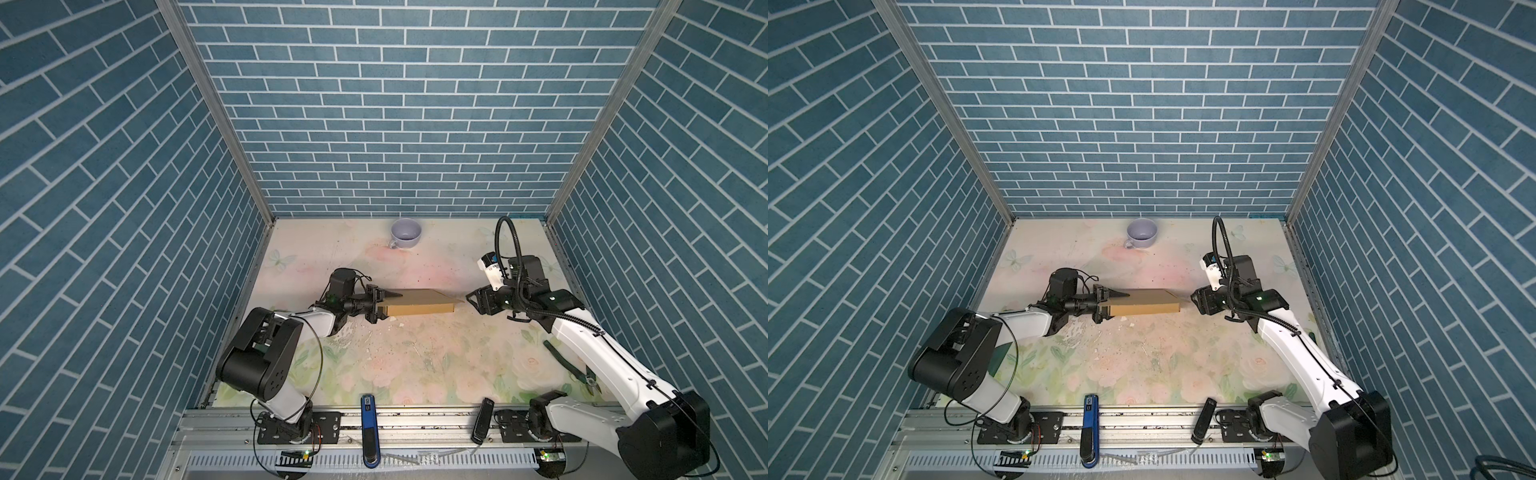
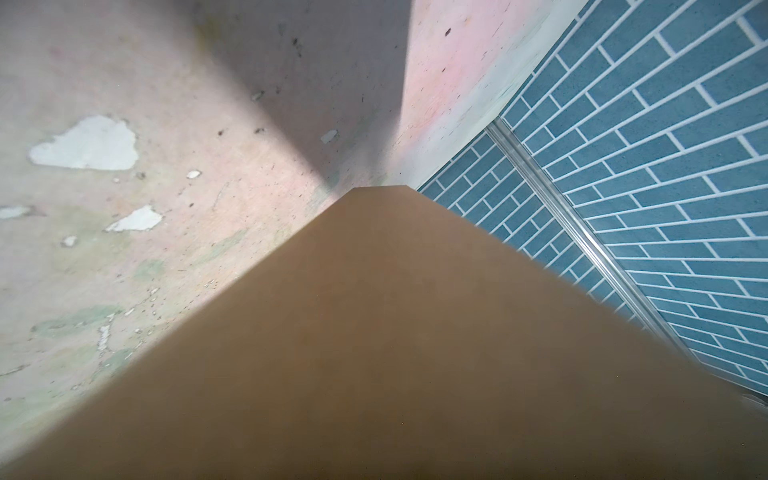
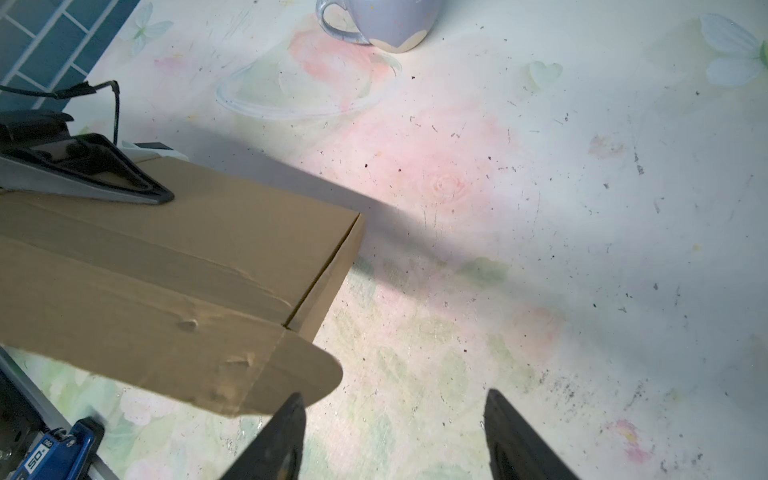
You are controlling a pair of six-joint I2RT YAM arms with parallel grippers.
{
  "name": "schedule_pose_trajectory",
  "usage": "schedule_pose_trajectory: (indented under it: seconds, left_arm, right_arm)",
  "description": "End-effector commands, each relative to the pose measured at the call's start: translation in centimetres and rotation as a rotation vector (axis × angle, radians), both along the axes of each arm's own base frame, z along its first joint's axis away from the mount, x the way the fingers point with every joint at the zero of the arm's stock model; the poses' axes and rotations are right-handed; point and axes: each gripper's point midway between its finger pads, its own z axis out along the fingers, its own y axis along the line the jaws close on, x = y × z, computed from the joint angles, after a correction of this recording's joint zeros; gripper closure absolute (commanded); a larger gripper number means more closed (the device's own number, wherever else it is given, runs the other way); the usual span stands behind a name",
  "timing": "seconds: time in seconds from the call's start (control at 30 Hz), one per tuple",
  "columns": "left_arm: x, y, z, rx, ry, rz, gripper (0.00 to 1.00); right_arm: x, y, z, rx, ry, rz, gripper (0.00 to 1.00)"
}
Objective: Fold the paper box
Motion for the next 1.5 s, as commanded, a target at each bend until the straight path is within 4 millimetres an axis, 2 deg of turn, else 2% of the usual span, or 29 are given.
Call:
schedule_pose_trajectory:
  seconds: [0.0, 0.23, 0.4, 0.57, 0.67, 0.83, 1.1, 1.23, 1.47]
  left_arm:
    - [0.6, 0.0, 1.0, -0.049, -0.026, 0.015, 0.76]
    - [-0.2, 0.3, 0.0, -0.065, -0.004, 0.020, 0.76]
    - [-0.1, 0.6, -0.9, -0.072, 0.010, 0.041, 0.78]
    - [-0.1, 0.5, -0.9, -0.095, 0.029, 0.044, 0.80]
    - [-0.4, 0.9, -1.1, -0.091, 0.045, 0.070, 0.81]
    - [-0.6, 1.3, -0.7, -0.078, 0.055, 0.106, 0.83]
    - [-0.5, 1.6, -0.5, -0.042, 0.091, 0.128, 0.89]
    - [-1.3, 1.9, -0.6, 0.029, 0.145, 0.104, 0.89]
    - [-2.0, 4.2, 1.1, 0.157, 0.227, 0.023, 0.88]
  right_arm:
    - [-0.7, -0.6, -1.4, -0.038, 0.031, -0.016, 0.32]
    - [0.2, -1.0, -2.0, -0.067, 0.014, -0.063, 0.34]
    - [0.1, -0.3, -0.6, -0.035, -0.014, -0.020, 0.34]
    - [0.9, -1.0, -0.2, -0.091, -0.029, -0.041, 0.35]
    - [1.8, -1.0, -1.0, -0.116, -0.023, -0.046, 0.35]
    - [2.8, 0.3, -2.6, -0.088, -0.004, -0.010, 0.36]
    - [0.6, 2.1, -3.4, -0.066, -0.032, 0.213, 0.28]
    - [0.1, 2.8, -3.9, -0.043, -0.050, 0.273, 0.28]
    - [-1.4, 2.8, -5.1, -0.057, -0.053, 0.348, 0.28]
